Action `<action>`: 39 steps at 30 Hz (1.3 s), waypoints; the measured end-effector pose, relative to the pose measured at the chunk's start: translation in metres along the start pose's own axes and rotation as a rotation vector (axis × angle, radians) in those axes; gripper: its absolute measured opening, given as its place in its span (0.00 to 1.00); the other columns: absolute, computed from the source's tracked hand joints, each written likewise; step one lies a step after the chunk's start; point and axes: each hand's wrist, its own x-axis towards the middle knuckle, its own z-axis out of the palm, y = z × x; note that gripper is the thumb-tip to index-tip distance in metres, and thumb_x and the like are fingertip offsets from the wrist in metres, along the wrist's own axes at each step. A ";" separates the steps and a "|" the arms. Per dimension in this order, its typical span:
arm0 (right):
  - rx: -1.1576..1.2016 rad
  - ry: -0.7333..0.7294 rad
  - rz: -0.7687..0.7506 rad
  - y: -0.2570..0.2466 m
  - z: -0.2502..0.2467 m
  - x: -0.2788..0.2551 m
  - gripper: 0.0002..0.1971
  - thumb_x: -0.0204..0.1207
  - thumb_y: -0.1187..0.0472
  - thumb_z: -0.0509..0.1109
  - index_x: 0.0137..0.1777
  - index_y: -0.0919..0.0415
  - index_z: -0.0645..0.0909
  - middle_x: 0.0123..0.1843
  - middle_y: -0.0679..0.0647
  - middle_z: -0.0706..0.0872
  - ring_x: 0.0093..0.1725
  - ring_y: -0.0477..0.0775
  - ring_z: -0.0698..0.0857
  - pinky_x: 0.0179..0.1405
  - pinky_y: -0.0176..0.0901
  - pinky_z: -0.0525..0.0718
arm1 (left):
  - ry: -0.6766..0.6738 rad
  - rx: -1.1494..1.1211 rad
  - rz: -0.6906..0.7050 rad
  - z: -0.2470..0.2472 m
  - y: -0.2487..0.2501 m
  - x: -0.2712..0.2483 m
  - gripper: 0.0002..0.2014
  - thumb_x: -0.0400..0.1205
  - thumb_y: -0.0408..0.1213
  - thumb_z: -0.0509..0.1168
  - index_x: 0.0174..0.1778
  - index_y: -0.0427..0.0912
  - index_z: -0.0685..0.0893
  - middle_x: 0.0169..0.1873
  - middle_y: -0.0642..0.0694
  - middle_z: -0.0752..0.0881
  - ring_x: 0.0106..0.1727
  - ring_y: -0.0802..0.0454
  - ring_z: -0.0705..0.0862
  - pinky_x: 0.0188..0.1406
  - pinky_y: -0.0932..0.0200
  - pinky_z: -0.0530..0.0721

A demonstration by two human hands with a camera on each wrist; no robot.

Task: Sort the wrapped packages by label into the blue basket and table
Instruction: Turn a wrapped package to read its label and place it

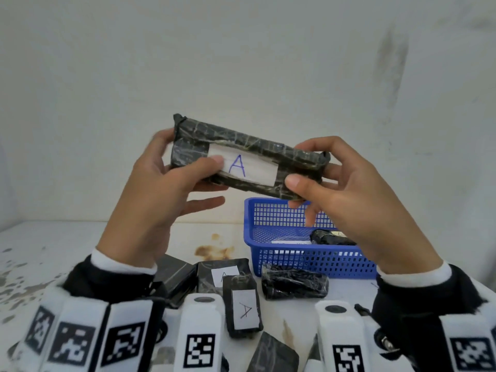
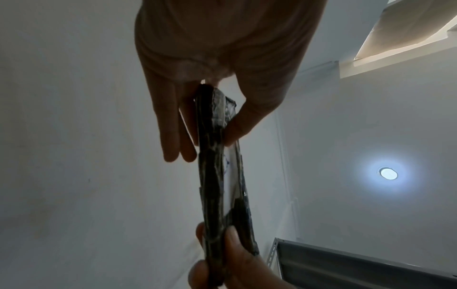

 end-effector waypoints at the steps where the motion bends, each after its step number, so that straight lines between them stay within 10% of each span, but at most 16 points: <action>1: 0.004 0.004 -0.007 0.000 -0.001 0.001 0.12 0.77 0.64 0.76 0.56 0.51 0.81 0.41 0.49 0.92 0.31 0.47 0.88 0.30 0.37 0.86 | -0.018 0.022 -0.011 -0.002 0.000 0.000 0.22 0.74 0.28 0.72 0.64 0.42 0.79 0.34 0.46 0.91 0.35 0.48 0.90 0.42 0.43 0.92; 7: -0.041 0.020 -0.060 0.000 -0.001 0.000 0.11 0.77 0.58 0.76 0.57 0.46 0.82 0.35 0.41 0.90 0.28 0.40 0.83 0.39 0.39 0.84 | -0.086 0.067 -0.035 0.001 -0.004 -0.001 0.31 0.61 0.36 0.77 0.62 0.33 0.80 0.36 0.44 0.92 0.34 0.50 0.91 0.33 0.57 0.90; 19: -0.161 0.107 -0.100 -0.003 0.008 -0.003 0.21 0.66 0.43 0.80 0.54 0.48 0.78 0.47 0.44 0.89 0.45 0.40 0.88 0.43 0.29 0.84 | 0.005 0.313 0.080 0.013 -0.010 -0.004 0.38 0.55 0.60 0.74 0.59 0.45 0.80 0.42 0.47 0.89 0.28 0.58 0.85 0.31 0.54 0.89; 39: -0.093 0.105 -0.089 -0.009 0.006 -0.003 0.10 0.76 0.41 0.69 0.43 0.46 0.85 0.25 0.35 0.79 0.27 0.38 0.76 0.40 0.42 0.79 | 0.007 0.194 0.020 0.009 -0.005 -0.003 0.12 0.82 0.50 0.66 0.46 0.43 0.77 0.30 0.49 0.84 0.24 0.54 0.78 0.17 0.62 0.70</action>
